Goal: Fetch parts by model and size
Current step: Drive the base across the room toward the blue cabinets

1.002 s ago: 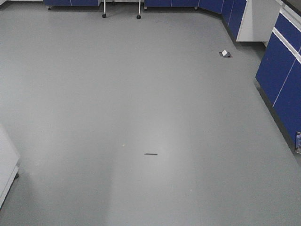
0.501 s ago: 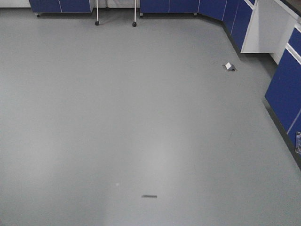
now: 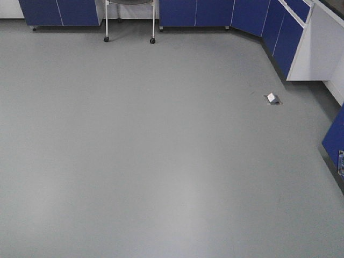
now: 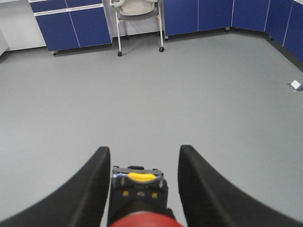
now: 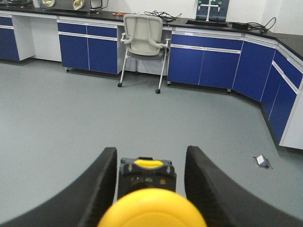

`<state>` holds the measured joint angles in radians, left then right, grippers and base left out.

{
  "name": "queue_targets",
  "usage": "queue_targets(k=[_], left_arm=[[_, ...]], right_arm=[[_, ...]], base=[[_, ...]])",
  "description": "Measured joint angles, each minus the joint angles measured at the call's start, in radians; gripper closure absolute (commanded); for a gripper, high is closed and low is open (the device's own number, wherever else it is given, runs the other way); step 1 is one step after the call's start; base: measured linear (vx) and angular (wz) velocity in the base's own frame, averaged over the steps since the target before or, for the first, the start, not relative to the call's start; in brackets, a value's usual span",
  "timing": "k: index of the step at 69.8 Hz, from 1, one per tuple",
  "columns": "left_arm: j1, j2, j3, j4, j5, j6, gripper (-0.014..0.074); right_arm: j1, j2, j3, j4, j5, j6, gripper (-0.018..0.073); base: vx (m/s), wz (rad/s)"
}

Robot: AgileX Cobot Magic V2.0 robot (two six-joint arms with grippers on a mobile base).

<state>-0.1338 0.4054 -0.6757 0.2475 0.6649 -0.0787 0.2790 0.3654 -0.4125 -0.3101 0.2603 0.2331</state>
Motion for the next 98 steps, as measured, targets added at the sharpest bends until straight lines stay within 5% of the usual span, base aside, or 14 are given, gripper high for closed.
queue_targets(k=[98], left_arm=[[0.0,0.0,0.0,0.0,0.0,0.0,0.0603]], right_arm=[[0.0,0.0,0.0,0.0,0.0,0.0,0.0568]], base=[[0.63,0.02]])
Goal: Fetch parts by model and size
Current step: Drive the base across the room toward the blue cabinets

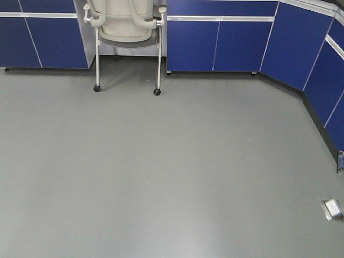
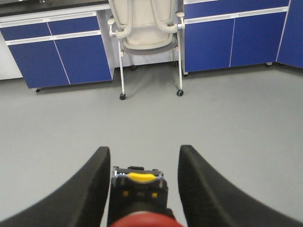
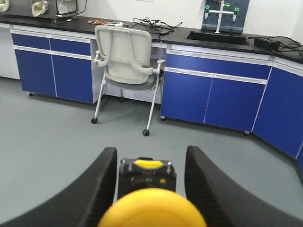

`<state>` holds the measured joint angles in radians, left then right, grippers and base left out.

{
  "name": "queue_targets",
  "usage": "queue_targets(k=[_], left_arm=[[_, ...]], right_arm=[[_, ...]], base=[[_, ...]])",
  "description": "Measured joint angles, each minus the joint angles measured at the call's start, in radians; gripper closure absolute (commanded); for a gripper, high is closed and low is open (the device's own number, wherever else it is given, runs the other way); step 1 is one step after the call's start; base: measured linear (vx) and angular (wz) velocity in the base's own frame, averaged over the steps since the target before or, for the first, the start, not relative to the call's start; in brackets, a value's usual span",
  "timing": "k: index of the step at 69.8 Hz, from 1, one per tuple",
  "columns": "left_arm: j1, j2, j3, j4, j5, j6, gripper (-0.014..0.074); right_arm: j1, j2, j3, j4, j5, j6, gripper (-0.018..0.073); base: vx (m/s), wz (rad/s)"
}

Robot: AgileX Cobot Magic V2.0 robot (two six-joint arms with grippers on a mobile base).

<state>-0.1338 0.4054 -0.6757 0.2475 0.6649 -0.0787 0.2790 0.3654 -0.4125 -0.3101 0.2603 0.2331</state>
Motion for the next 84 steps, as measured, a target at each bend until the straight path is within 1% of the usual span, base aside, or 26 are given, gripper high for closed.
queue_targets(k=[52,84], left_arm=[[0.0,0.0,0.0,0.0,0.0,0.0,0.0603],[0.0,0.0,0.0,0.0,0.0,0.0,0.0603]], right_arm=[[0.0,0.0,0.0,0.0,0.0,0.0,0.0568],[0.0,0.0,0.0,0.0,0.0,0.0,0.0568]], base=[[0.56,0.02],[0.37,-0.01]])
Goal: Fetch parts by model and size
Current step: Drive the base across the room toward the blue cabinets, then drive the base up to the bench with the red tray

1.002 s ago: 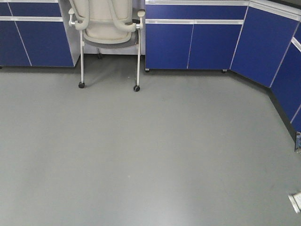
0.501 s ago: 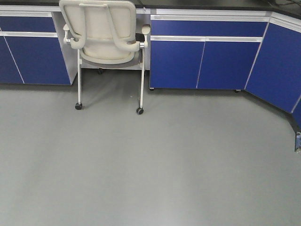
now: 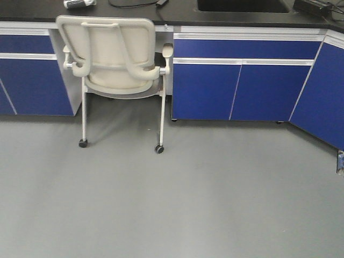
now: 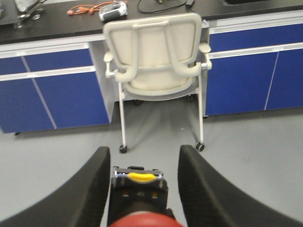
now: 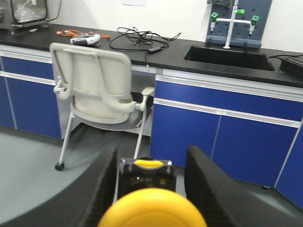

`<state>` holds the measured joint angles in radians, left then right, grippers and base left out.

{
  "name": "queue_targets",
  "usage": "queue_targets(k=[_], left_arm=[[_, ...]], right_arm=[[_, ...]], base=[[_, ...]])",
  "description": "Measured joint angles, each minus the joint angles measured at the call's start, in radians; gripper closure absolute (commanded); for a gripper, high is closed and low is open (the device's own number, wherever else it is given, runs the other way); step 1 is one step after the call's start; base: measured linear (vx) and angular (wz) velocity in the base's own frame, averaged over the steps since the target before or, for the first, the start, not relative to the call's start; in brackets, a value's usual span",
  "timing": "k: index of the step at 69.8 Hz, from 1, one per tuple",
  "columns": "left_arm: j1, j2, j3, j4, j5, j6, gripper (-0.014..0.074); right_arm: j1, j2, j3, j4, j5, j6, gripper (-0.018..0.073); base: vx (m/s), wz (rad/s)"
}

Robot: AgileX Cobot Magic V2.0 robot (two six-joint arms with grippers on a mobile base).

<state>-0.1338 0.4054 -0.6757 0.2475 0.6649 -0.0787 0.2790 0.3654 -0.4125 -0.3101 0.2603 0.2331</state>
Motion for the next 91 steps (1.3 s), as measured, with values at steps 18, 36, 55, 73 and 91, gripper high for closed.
queue_targets(k=[18,36,55,73,91], left_arm=[[0.0,0.0,0.0,0.0,0.0,0.0,0.0603],[0.0,0.0,0.0,0.0,0.0,0.0,0.0603],[0.0,0.0,0.0,0.0,0.0,0.0,0.0603],[0.0,0.0,0.0,0.0,0.0,0.0,0.0603],[0.0,0.0,0.0,0.0,0.0,0.0,0.0603]], right_arm=[[0.0,0.0,0.0,0.0,0.0,0.0,0.0568],[0.0,0.0,0.0,0.0,0.0,0.0,0.0568],[0.0,0.0,0.0,0.0,0.0,0.0,0.0568],[0.0,0.0,0.0,0.0,0.0,0.0,0.0568],[0.0,0.0,0.0,0.0,0.0,0.0,0.0568]], base=[[0.25,-0.34],[0.19,-0.63],[0.16,-0.75],[0.15,-0.75],[0.14,-0.75]])
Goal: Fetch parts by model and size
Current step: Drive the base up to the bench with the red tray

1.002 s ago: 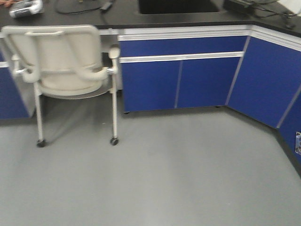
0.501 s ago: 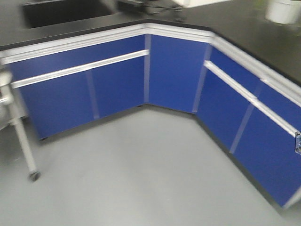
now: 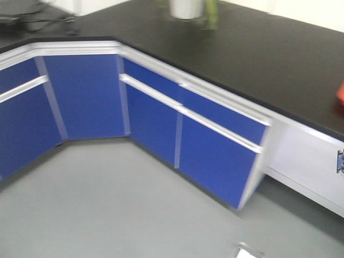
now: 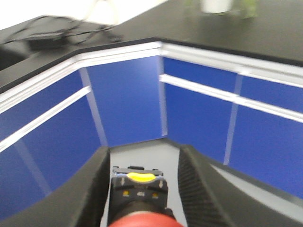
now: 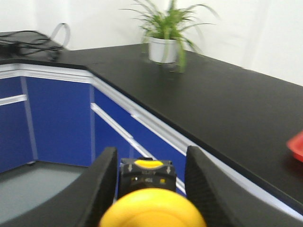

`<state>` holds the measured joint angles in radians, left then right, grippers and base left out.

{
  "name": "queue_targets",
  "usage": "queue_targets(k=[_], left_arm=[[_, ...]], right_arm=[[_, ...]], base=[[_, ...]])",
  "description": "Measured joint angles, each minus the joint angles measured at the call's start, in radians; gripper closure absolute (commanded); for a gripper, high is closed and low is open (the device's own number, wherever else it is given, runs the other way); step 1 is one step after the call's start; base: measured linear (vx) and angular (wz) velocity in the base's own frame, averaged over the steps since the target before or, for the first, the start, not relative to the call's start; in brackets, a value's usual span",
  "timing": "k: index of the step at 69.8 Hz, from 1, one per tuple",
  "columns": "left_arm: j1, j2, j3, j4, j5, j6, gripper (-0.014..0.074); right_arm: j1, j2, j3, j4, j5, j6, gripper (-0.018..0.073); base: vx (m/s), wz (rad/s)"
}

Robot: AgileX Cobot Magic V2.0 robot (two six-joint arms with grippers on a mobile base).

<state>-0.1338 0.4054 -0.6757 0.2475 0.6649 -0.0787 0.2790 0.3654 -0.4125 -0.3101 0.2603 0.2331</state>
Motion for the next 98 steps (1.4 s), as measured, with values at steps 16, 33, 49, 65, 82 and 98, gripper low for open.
queue_targets(k=[16,33,49,65,82,98], left_arm=[[0.0,0.0,0.0,0.0,0.0,0.0,0.0603],[0.0,0.0,0.0,0.0,0.0,0.0,0.0603],[0.0,0.0,0.0,0.0,0.0,0.0,0.0603],[0.0,0.0,0.0,0.0,0.0,0.0,0.0603],[0.0,0.0,0.0,0.0,0.0,0.0,0.0603],[0.0,0.0,0.0,0.0,0.0,0.0,0.0603]], right_arm=[[0.0,0.0,0.0,0.0,0.0,0.0,0.0568],[0.0,0.0,0.0,0.0,0.0,0.0,0.0568],[0.0,0.0,0.0,0.0,0.0,0.0,0.0568],[0.0,0.0,0.0,0.0,0.0,0.0,0.0568],[0.0,0.0,0.0,0.0,0.0,0.0,0.0568],[0.0,0.0,0.0,0.0,0.0,0.0,0.0568]], base=[[0.14,-0.76],[0.14,-0.78],[0.14,-0.68],[0.13,-0.4],[0.14,-0.18],[0.17,-0.02]])
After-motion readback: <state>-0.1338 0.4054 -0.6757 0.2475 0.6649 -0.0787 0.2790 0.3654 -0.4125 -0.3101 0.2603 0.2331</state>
